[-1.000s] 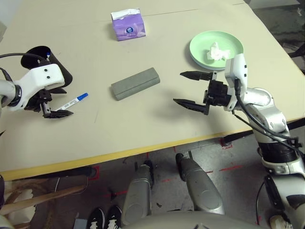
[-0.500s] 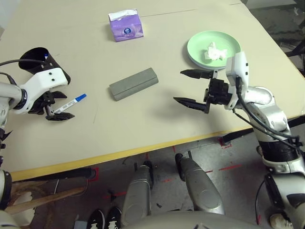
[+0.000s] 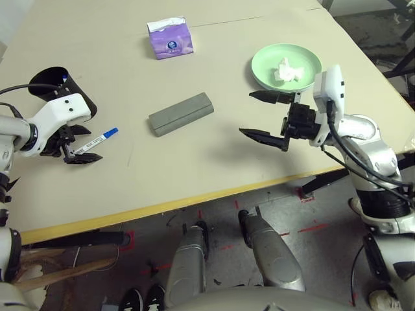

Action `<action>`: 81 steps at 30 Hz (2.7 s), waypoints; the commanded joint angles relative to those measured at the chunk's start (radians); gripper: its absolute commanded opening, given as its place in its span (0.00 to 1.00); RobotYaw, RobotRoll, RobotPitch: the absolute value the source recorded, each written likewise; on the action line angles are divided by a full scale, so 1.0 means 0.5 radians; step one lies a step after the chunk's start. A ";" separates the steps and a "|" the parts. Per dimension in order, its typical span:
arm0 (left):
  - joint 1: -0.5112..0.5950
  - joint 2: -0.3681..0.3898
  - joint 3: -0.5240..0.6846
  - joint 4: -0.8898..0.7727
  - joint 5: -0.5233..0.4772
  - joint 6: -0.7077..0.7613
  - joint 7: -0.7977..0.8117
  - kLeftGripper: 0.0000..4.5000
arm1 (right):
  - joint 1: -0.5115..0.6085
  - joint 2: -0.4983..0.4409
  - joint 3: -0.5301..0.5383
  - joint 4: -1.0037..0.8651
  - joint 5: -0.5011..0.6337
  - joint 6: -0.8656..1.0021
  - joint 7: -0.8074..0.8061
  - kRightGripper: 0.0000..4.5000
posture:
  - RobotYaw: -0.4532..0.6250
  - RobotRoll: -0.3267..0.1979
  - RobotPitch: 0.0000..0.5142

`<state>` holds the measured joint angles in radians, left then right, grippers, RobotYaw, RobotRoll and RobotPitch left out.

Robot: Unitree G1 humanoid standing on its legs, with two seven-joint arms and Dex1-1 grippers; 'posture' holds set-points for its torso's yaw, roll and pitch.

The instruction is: Organize and tidy the items on the table.

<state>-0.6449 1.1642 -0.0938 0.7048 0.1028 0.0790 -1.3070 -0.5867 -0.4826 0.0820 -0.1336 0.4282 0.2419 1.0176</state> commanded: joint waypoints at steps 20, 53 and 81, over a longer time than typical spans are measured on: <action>-0.012 -0.044 0.109 -0.078 -0.174 0.122 -0.128 0.06 | -0.052 0.016 -0.027 -0.034 0.047 0.043 -0.021 1.00 | 0.19 0.62 0.50; -0.573 -0.149 1.149 -0.008 -1.002 0.212 0.838 0.06 | -0.080 0.079 0.033 0.076 0.054 0.137 0.074 1.00 | 0.26 0.62 0.53; -0.428 -0.474 1.168 0.600 -0.948 -0.497 1.146 0.06 | -0.062 0.001 -0.004 -0.003 0.082 0.228 0.005 1.00 | 0.23 0.62 0.53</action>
<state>-0.8765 0.9250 0.4730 0.9850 -0.3635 -0.1565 -0.7396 -0.6238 -0.4768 0.0862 -0.1103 0.4609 0.3486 1.0179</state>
